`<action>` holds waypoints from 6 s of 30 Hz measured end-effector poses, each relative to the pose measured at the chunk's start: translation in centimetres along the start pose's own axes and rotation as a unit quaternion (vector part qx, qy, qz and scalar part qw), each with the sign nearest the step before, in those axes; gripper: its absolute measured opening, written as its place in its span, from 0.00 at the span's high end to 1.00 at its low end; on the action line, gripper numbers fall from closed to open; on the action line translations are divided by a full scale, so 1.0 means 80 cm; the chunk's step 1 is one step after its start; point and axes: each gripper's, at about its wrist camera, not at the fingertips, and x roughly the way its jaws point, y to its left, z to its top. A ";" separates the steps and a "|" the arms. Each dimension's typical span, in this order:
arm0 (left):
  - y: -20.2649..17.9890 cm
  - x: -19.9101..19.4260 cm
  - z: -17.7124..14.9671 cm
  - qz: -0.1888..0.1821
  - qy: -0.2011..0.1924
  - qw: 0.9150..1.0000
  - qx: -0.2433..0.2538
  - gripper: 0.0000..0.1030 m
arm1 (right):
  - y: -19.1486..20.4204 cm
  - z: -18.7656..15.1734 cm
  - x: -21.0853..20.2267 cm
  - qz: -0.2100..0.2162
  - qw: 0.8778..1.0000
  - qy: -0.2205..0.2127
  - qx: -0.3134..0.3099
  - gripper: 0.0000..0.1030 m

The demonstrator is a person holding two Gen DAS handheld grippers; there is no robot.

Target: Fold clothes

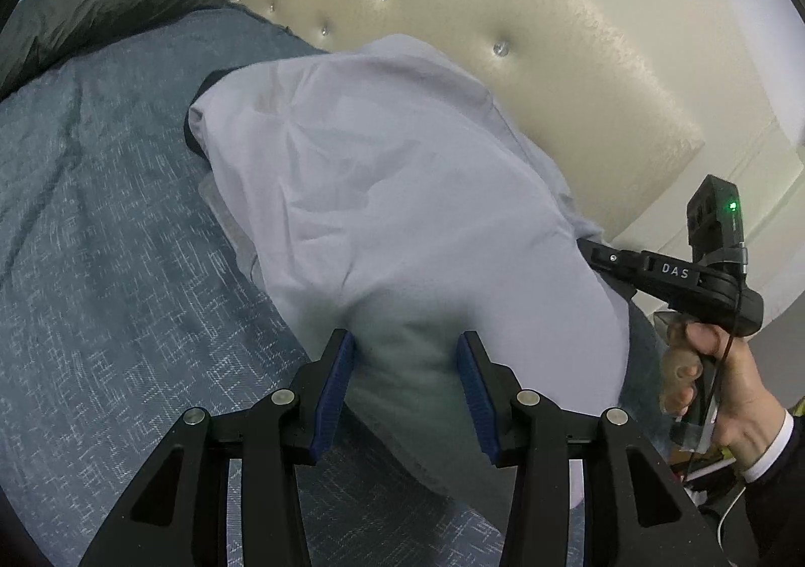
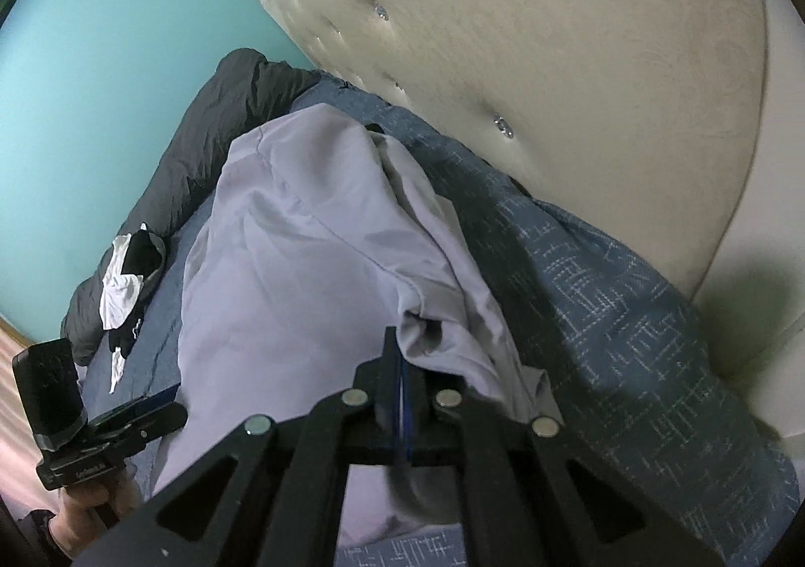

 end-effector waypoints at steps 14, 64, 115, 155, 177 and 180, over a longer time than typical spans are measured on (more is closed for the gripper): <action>-0.015 -0.022 -0.003 0.014 -0.015 1.000 0.021 0.55 | 0.001 -0.003 -0.034 -0.037 0.999 -0.019 -0.032 1.00; 0.128 -0.094 -0.016 0.025 -0.046 0.998 -0.033 0.55 | 0.181 0.187 0.137 -0.073 0.987 0.078 -0.118 1.00; 0.095 -0.163 -0.039 0.025 -0.053 0.998 -0.038 0.55 | 0.107 0.108 0.003 -0.101 0.989 0.041 -0.102 1.00; -0.038 -0.354 -0.096 0.043 -0.107 0.993 -0.012 0.49 | 0.274 -0.103 -0.237 -0.118 0.986 -0.060 -0.097 0.99; -0.086 -0.411 -0.144 0.030 -0.125 0.992 0.012 0.32 | 0.322 -0.213 -0.321 -0.128 0.983 -0.106 -0.077 0.97; -0.089 -0.416 -0.148 0.031 -0.126 0.991 0.014 0.32 | 0.326 -0.226 -0.330 -0.132 0.983 -0.106 -0.078 0.97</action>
